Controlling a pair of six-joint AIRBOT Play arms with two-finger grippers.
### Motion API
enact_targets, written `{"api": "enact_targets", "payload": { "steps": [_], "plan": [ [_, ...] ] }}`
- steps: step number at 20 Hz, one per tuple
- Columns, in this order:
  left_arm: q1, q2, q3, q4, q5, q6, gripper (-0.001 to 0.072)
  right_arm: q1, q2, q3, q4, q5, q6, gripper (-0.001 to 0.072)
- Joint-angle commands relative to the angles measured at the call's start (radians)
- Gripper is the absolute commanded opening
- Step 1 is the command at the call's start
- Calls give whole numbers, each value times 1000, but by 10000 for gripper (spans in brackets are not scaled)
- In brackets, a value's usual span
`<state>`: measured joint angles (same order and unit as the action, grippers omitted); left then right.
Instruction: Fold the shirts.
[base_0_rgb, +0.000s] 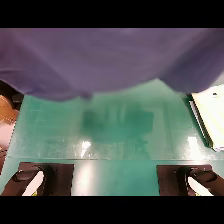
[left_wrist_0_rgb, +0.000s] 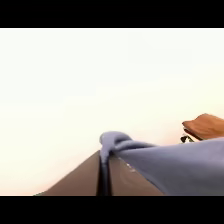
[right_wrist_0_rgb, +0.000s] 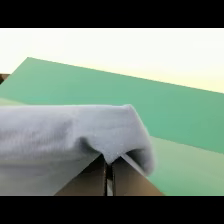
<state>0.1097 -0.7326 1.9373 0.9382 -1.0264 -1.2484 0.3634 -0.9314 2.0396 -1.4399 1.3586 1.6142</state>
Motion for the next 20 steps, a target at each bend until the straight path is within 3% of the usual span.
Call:
{"api": "enact_targets", "payload": {
  "steps": [1, 5, 10, 13, 17, 18, 19, 20],
  "plan": [
    [1, -24, 25, 73, -45, -22, 28, 0, -31, 19, -2, 23, 1, 17],
    [1, -143, -90, 130, -151, -38, 28, 0, -190, -18, 8, 92, 24, 17],
    [1, -359, -413, 130, -213, -38, 28, 0, -446, -240, 37, 126, 23, 17],
    [1, -528, -602, 127, -58, -34, 29, -1, -602, -334, 62, 8, -21, 19],
    [1, -721, -616, 102, 89, -11, 30, -34, -743, -338, 216, -180, -30, 21],
    [1, -736, -616, 105, 105, -30, 70, -50, -756, -338, 262, -223, -36, 39],
    [1, -738, -616, 110, 111, -43, 378, -68, -758, -338, 321, -254, -51, 222],
    [3, -731, -615, 117, 100, -58, 581, -89, -753, -338, 373, -262, -57, 407]
  ]
}}
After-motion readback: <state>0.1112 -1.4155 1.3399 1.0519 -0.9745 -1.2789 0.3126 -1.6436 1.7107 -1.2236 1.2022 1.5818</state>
